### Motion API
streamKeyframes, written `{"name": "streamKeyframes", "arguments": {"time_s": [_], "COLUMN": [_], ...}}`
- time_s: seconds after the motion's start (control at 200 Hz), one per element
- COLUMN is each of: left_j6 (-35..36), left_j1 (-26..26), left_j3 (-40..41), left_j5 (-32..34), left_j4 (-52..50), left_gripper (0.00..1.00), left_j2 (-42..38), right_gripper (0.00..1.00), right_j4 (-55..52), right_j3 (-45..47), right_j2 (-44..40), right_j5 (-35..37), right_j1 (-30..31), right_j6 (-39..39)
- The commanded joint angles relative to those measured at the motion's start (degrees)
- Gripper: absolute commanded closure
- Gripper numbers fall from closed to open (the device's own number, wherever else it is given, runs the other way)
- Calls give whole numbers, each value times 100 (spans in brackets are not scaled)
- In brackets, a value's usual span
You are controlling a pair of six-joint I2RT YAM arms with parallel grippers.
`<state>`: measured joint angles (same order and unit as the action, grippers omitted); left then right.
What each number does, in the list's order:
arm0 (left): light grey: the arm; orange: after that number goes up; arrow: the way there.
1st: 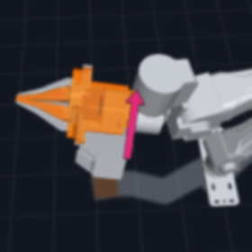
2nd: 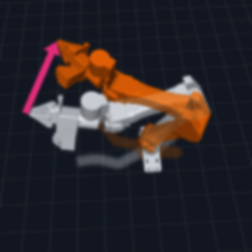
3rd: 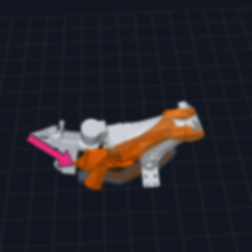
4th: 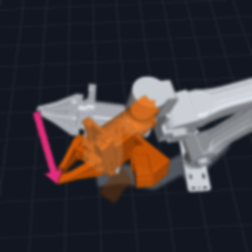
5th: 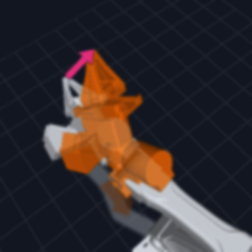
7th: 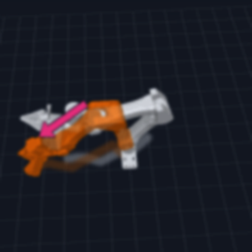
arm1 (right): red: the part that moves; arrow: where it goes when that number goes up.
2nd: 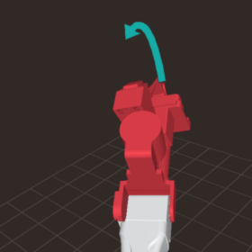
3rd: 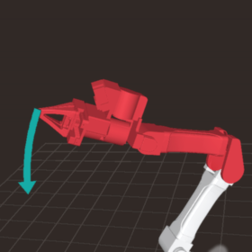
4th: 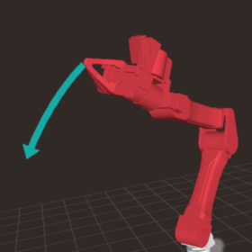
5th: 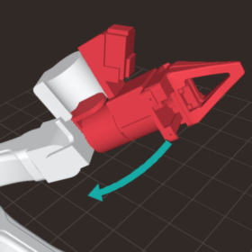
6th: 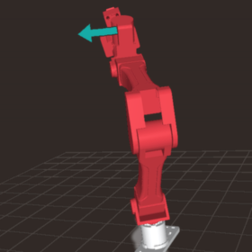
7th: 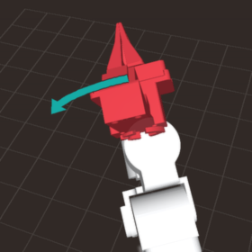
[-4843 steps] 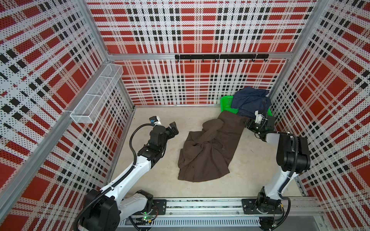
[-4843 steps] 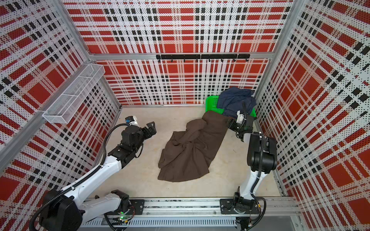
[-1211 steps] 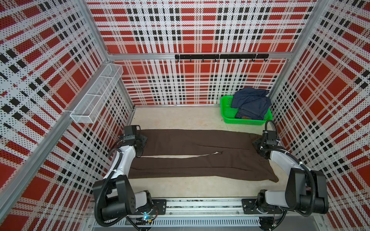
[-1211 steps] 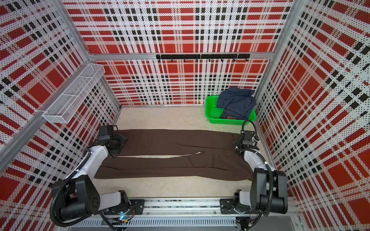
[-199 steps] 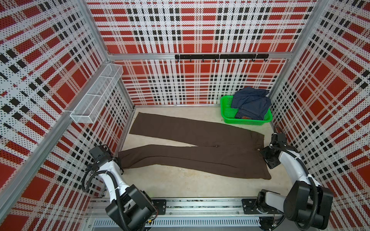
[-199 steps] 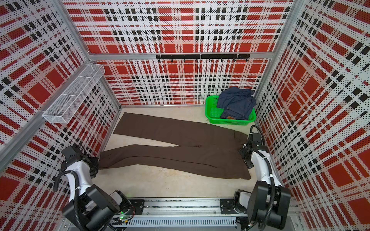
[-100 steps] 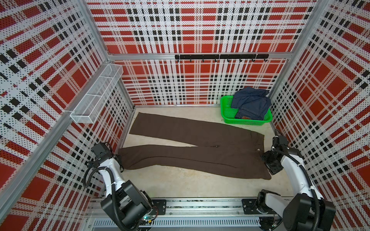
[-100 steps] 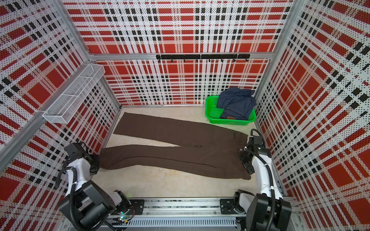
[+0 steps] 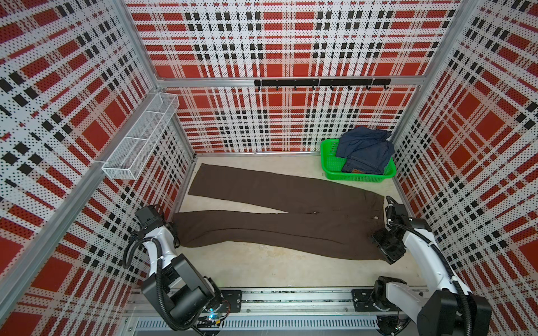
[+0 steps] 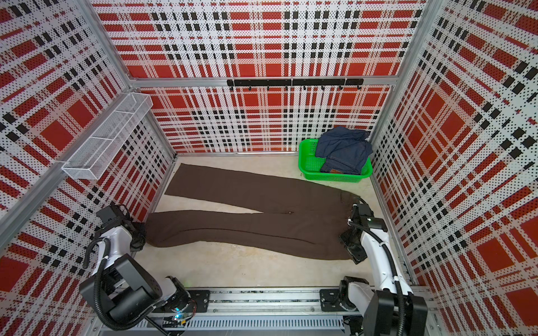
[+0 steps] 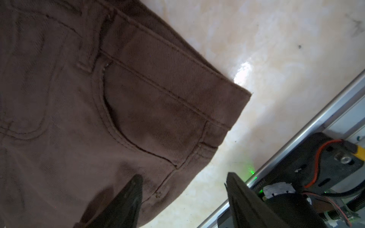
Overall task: Fold and stack the trousers
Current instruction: Smooth out the trousers at the center of the table.
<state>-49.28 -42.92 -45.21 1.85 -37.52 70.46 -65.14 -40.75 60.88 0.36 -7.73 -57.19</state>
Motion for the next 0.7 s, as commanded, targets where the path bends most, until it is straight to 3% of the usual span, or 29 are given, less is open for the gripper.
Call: {"name": "streamKeyframes", "arguments": {"time_s": [0.0,0.14,0.241,0.336,0.421,0.446,0.541,0.696], "left_j6": [13,32,32,25,28,26,23,-12], "left_j1": [-7,-49,-63,-59,-81,-84,-104,-104], "left_j3": [-84,-60,-53,-81,-133,-154,-293,-711], "left_j5": [-53,-110,-132,-172,-185,-203,-279,-532], "left_j4": [180,253,288,306,306,306,309,304], "left_gripper": [96,95,96,97,99,99,100,100], "left_j2": [67,140,161,179,211,215,279,498], "right_gripper": [29,30,36,53,84,88,100,100], "right_j4": [8,322,568,702,760,758,676,649], "right_j3": [190,498,633,589,354,257,-255,-1179], "right_j2": [166,366,528,548,489,481,509,648], "right_j5": [-60,-203,-251,-141,11,58,247,219], "right_j1": [138,175,179,175,175,173,137,-256], "right_j6": [-331,-440,-511,-618,-674,-681,-648,-392]}}
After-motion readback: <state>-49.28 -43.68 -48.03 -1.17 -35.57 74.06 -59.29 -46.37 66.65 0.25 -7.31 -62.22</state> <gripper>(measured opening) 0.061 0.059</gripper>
